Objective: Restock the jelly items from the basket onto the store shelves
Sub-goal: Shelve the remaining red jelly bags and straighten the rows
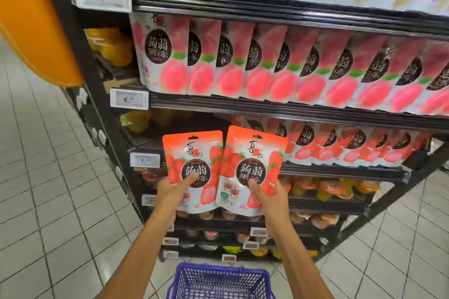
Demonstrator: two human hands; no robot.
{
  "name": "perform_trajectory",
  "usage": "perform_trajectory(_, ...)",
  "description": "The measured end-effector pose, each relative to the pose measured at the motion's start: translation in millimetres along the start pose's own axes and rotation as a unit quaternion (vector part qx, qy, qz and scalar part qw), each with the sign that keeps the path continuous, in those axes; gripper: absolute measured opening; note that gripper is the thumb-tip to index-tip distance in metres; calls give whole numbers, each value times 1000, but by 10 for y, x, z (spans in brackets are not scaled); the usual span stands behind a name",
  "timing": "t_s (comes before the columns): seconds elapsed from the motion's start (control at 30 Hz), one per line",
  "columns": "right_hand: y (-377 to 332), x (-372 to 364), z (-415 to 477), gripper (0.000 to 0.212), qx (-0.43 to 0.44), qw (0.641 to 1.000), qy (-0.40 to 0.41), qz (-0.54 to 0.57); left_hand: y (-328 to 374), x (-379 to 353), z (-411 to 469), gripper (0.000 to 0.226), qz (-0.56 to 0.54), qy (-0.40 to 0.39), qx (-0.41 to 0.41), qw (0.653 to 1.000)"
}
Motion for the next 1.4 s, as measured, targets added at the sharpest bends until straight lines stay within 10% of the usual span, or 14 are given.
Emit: perform_trajectory(1.4,-152,-913,767,14,32,997,37,-52,346,301,758,28,50,-55,-20,997)
Point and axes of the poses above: each hand's wrist, its own z-axis towards the middle knuckle, its own x-axis out of the back of the hand, y = z × x, the point moved 3 cm from there along z, towards the middle knuckle, and after that the axes turned 7 degrees about z, right-handed, at the moved point
